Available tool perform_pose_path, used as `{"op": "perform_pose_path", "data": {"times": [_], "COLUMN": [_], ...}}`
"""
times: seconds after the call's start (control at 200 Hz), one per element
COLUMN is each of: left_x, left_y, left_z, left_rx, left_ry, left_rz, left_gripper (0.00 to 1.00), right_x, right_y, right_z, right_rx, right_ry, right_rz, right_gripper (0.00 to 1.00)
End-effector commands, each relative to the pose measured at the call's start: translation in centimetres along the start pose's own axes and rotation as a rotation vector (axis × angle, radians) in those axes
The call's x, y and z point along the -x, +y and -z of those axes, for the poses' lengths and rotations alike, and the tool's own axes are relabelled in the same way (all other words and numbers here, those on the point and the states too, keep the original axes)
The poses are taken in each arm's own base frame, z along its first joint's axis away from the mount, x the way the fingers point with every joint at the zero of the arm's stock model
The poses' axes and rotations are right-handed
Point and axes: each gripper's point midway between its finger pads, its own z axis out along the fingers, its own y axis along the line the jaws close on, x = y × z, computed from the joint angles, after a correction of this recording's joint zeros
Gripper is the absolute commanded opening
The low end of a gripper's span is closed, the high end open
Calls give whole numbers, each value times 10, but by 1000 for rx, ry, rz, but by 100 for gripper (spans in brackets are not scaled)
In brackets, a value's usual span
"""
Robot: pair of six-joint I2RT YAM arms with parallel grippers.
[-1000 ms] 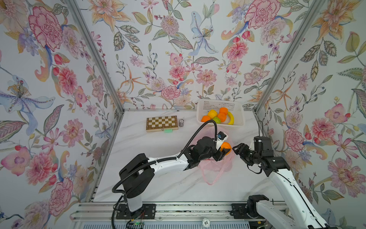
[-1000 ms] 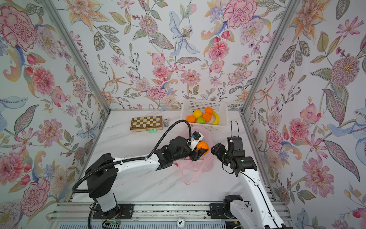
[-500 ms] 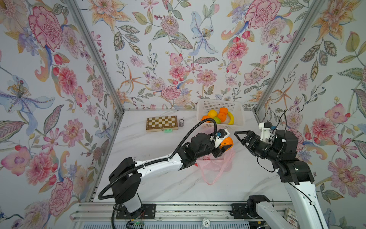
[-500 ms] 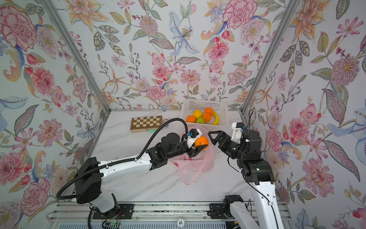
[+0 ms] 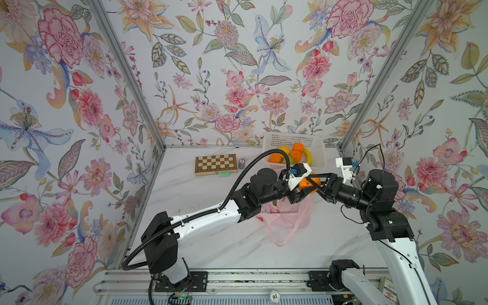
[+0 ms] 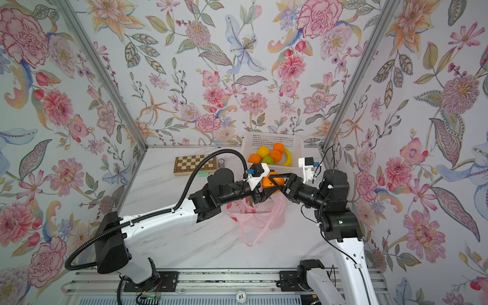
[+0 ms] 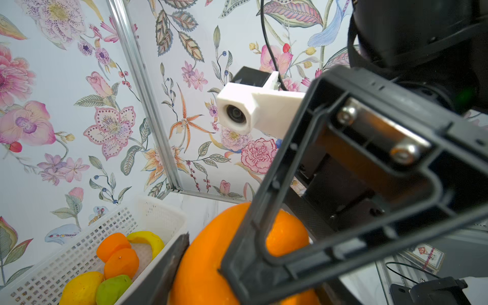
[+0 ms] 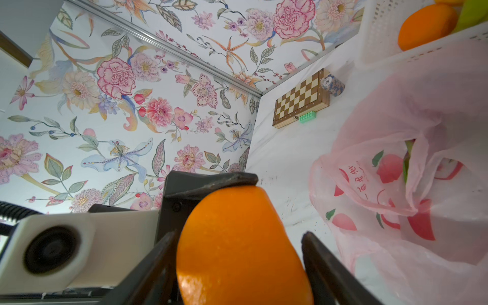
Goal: Untie the knot of the plastic bag and take out the fruit
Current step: Place the fruit in the basket.
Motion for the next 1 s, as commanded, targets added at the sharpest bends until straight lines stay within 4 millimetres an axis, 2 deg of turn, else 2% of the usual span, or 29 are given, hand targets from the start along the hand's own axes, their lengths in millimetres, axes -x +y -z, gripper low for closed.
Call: {"op": "perform_pose_path", "data": {"times": [0.0, 0.055, 0.105, 0.355, 0.48, 0.49, 0.51, 0.6, 0.801, 0.996], "left_x": [29, 27, 24, 22, 17, 29, 33, 32, 27, 23], "left_y": [-10, -10, -10, -3, 12, 14, 18, 35, 61, 91], "left_z": [2, 2, 1, 8, 13, 20, 24, 34, 52, 66], "left_rx": [-55, -57, -56, -8, 64, 73, 92, 159, 245, 325], "left_ry": [-72, -65, -57, -44, -25, -47, -52, -36, 15, 34], "left_rz": [-1, 1, 1, -24, -19, -21, -16, 17, 77, 141], "left_gripper": [52, 57, 66, 97, 99, 99, 99, 99, 99, 99], "right_x": [1, 4, 6, 24, 40, 41, 45, 65, 117, 162], "right_y": [10, 11, 11, 6, 4, 4, 3, -2, -45, -111], "right_z": [-3, -3, -4, -5, -5, -5, -5, -4, -11, -40], "right_rx": [49, 49, 50, 0, -31, -35, -43, -96, -290, -458], "right_ry": [10, 1, -5, -74, -122, -127, -138, -204, -321, -328], "right_rz": [21, 19, 17, 14, 31, 32, 37, 66, 82, 43], "right_gripper": [56, 48, 44, 39, 38, 39, 39, 39, 40, 39]}}
